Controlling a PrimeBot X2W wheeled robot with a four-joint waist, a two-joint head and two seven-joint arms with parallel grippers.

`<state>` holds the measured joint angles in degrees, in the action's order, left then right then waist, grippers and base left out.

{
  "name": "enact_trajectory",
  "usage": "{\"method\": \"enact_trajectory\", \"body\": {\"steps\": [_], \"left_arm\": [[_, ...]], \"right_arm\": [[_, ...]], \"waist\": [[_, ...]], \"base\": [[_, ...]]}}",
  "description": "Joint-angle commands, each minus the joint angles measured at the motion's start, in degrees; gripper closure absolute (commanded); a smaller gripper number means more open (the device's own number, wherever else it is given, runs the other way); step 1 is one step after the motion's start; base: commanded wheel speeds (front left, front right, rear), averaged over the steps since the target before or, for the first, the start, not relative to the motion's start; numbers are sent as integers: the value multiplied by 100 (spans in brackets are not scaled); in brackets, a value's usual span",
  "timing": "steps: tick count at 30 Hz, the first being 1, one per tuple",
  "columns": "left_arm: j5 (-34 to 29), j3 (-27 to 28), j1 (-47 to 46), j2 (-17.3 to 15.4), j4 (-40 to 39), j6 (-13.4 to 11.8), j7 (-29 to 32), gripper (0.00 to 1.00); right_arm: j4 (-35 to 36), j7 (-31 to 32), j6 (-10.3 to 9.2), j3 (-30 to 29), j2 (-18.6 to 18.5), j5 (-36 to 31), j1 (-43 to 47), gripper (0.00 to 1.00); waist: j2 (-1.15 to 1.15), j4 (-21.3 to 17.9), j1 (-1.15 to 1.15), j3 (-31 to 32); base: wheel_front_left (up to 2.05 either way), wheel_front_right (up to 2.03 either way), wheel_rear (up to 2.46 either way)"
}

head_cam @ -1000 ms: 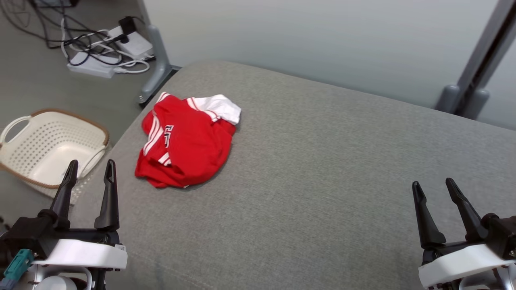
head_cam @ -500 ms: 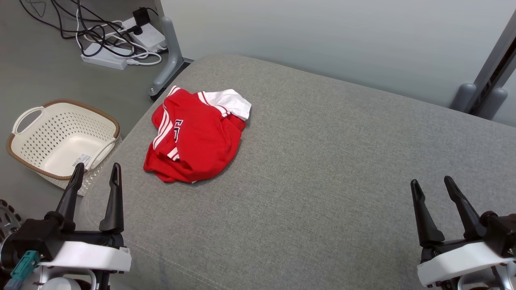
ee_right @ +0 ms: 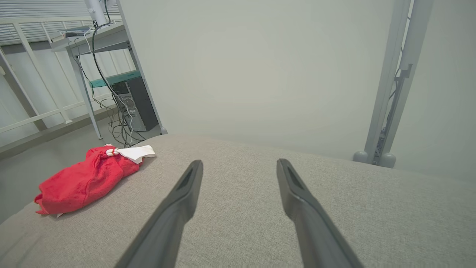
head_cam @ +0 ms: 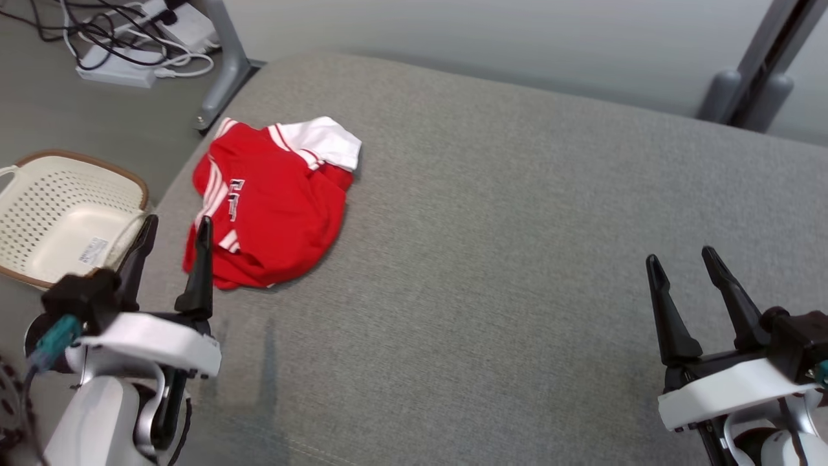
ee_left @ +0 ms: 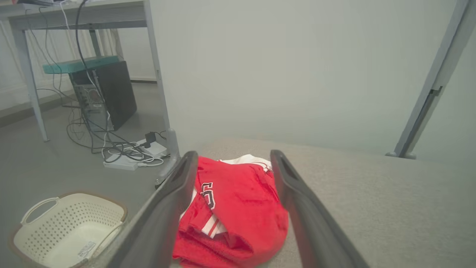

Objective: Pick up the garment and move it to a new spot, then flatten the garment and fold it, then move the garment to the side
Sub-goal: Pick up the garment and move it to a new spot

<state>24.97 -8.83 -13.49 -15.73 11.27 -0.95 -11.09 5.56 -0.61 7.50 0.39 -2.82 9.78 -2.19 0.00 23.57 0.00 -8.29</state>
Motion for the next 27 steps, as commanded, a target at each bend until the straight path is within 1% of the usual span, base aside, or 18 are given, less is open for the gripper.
{"method": "enact_trajectory", "body": {"steps": [1,2,3,4,9,14,20,21,22,23,27], "left_arm": [[110,-16,-204,6,255,70,139,0],[222,-87,-518,57,770,220,335,0],[312,-94,-677,105,1049,297,410,0],[312,-94,-677,105,1049,297,410,0],[599,-102,-1395,117,2349,588,633,0],[836,-91,-2005,105,3446,745,649,0],[1081,-211,-2535,161,4344,836,700,0],[1093,-251,-2598,160,4430,837,656,49],[1097,-283,-2657,152,4488,838,562,86],[1110,-323,-2701,151,4557,837,492,100],[1172,-441,-2832,83,4693,838,109,100]], "right_arm": [[36,32,-2,9,-23,-50,-100,0],[75,61,-2,14,-24,-109,-171,0],[91,76,-2,11,-24,-123,-208,0],[91,76,-2,11,-24,-123,-208,0],[136,76,-2,18,-24,-192,-394,0],[165,57,-2,21,-23,-250,-575,0],[130,46,-2,40,-24,-320,-765,0],[120,42,-2,48,-24,-322,-794,0],[114,35,-2,55,-23,-316,-817,0],[106,29,-2,57,-23,-308,-833,0],[59,0,-2,36,-24,-308,-866,0]], "waist": [[0,-273,0,-309],[0,-394,0,-512],[0,-446,0,-611],[0,-446,0,-611],[0,-677,0,-1056],[0,-770,0,-1404],[0,-787,0,-1631],[0,-787,0,-1646],[0,-783,0,-1657],[0,-777,0,-1662],[0,-744,0,-1610]], "base": [[0,0,0],[0,0,0],[0,0,0],[0,0,0],[0,0,0],[0,0,0],[0,0,0],[0,0,0],[0,0,0],[0,0,0],[0,0,0]]}}
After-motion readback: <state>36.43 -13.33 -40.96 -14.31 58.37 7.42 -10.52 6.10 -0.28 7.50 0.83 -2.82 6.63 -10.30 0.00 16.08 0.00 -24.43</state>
